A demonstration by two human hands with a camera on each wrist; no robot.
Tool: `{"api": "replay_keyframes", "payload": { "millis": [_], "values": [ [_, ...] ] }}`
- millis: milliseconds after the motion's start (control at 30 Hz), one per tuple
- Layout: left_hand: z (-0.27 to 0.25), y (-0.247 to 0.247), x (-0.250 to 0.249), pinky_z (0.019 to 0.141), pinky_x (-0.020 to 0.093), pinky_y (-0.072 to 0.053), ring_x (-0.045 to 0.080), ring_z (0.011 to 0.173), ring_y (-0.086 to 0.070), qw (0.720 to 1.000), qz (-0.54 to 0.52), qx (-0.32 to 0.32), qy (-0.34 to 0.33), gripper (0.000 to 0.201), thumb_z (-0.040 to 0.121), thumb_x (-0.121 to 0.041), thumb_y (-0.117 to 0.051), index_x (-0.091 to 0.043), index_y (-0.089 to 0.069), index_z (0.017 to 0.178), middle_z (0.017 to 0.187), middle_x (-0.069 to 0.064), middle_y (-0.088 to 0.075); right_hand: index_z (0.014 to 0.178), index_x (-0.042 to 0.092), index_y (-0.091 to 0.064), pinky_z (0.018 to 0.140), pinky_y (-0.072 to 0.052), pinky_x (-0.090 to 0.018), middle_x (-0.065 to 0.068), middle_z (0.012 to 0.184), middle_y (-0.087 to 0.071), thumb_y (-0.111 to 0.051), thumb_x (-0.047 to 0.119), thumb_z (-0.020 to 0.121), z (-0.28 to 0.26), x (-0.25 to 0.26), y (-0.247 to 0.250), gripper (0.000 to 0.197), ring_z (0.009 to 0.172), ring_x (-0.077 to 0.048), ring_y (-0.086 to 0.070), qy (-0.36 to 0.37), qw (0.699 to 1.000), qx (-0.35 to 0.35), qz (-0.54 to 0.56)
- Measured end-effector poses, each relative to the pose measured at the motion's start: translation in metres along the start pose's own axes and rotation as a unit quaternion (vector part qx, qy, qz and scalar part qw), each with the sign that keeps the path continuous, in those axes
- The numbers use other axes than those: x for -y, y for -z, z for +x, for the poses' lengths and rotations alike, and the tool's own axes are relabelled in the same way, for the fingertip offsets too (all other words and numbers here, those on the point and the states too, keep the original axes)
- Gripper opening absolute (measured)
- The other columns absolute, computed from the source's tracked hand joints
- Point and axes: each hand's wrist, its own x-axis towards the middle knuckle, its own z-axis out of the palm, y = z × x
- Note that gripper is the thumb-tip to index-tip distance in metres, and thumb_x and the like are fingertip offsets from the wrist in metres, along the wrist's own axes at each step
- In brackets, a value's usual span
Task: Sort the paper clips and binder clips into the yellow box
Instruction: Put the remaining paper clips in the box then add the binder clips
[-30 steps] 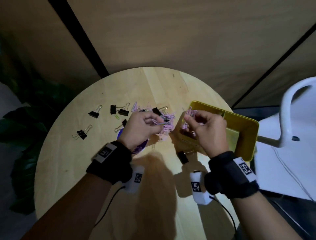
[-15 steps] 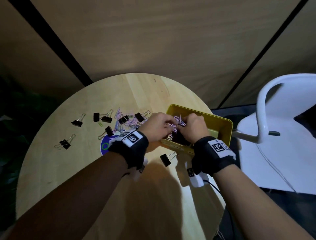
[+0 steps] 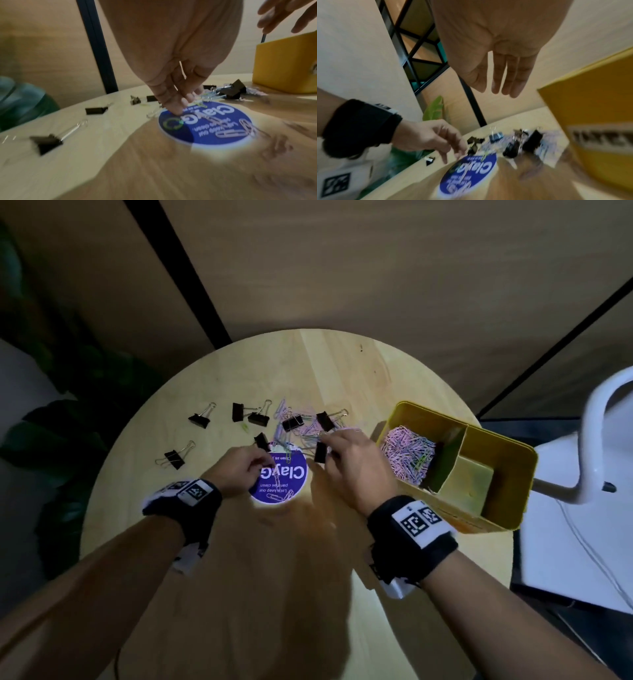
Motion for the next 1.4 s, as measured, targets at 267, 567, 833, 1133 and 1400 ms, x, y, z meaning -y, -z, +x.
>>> {"api": "replay_keyframes", "payload": {
  "millis": [267, 567, 833, 1133, 1400],
  "values": [
    [-0.022, -0.035, 0.013, 0.098, 0.036, -0.041, 0.027, 0.113, -0.048, 0.994, 0.085, 0.066, -0.034, 0.055, 0.076, -0.042, -0.056, -0.010, -0.056, 0.120, 0.122, 0.011, -0.050, 0.112, 0.008, -0.058, 0.079, -0.049, -0.038, -0.015, 0.113, -0.055, -0.044, 0.011, 0.090, -0.019, 0.001, -0.095, 0.027, 0.107, -0.032, -0.054, -0.035, 0.966, 0.242, -0.086],
    [-0.023, -0.041, 0.009, 0.094, 0.047, -0.044, 0.032, 0.113, -0.047, 0.989, 0.115, 0.031, -0.085, 0.052, 0.070, -0.021, -0.061, -0.005, -0.056, 0.120, 0.125, 0.013, -0.052, 0.098, 0.014, -0.064, 0.071, -0.044, -0.029, -0.010, 0.096, -0.065, -0.050, 0.011, 0.088, -0.008, -0.001, -0.106, 0.018, 0.088, -0.028, -0.061, 0.006, 0.987, 0.158, -0.024],
    [-0.043, -0.053, 0.030, 0.103, 0.043, -0.042, 0.035, 0.124, -0.045, 0.974, 0.171, 0.048, -0.143, 0.067, 0.070, -0.025, -0.052, -0.003, -0.044, 0.133, 0.137, 0.017, -0.047, 0.132, 0.008, -0.037, 0.093, -0.043, -0.037, -0.011, 0.122, -0.042, -0.066, 0.045, 0.079, -0.008, 0.006, -0.121, 0.071, 0.106, -0.028, -0.042, 0.004, 0.963, 0.217, -0.158],
    [-0.062, -0.078, 0.021, 0.092, 0.037, -0.035, 0.031, 0.110, -0.046, 0.990, 0.118, 0.006, -0.071, 0.026, 0.095, -0.009, -0.040, 0.002, -0.057, 0.112, 0.119, 0.020, -0.054, 0.108, 0.006, -0.067, 0.086, -0.051, -0.034, -0.014, 0.105, -0.058, -0.059, 0.011, 0.084, -0.013, 0.023, -0.126, 0.025, 0.102, -0.031, -0.056, 0.052, 0.953, 0.271, -0.126],
    [-0.067, -0.082, 0.006, 0.077, 0.041, -0.046, 0.038, 0.091, -0.057, 0.994, 0.108, 0.027, -0.016, 0.034, 0.090, -0.012, -0.030, 0.003, -0.060, 0.088, 0.094, 0.022, -0.060, 0.109, 0.005, -0.061, 0.084, -0.049, -0.039, -0.017, 0.103, -0.064, -0.052, 0.004, 0.088, -0.010, 0.035, -0.118, 0.023, 0.101, -0.034, -0.060, 0.118, 0.922, 0.313, -0.196]
  ]
}}
